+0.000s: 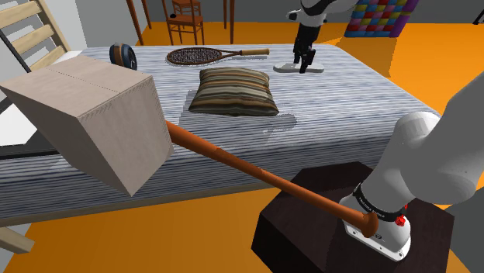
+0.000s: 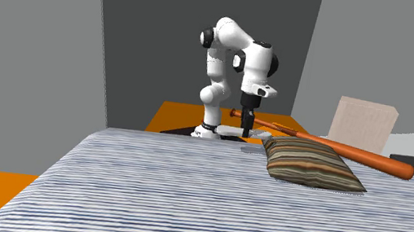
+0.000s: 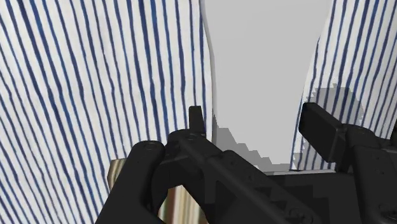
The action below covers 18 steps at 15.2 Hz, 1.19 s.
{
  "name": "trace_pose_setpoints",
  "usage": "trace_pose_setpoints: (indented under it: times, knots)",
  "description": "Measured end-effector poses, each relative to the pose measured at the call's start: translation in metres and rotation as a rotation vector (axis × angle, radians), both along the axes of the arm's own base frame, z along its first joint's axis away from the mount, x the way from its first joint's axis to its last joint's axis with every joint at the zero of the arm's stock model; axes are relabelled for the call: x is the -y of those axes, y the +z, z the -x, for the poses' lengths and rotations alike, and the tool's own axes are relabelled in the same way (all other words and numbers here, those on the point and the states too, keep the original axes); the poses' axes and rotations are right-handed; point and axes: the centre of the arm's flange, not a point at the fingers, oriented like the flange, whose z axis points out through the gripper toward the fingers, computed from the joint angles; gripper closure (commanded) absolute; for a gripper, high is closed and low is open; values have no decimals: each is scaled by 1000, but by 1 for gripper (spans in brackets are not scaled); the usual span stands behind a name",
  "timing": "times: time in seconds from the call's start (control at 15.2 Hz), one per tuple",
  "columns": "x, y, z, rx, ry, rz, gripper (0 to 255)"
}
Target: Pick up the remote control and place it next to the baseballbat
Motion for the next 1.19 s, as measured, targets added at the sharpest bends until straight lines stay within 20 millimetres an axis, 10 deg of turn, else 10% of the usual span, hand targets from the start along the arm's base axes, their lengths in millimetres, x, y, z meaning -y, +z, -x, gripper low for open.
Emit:
trace_pose_setpoints:
  times: [1.19]
  knots:
    - [-3,-93,0,0,-1,0,255]
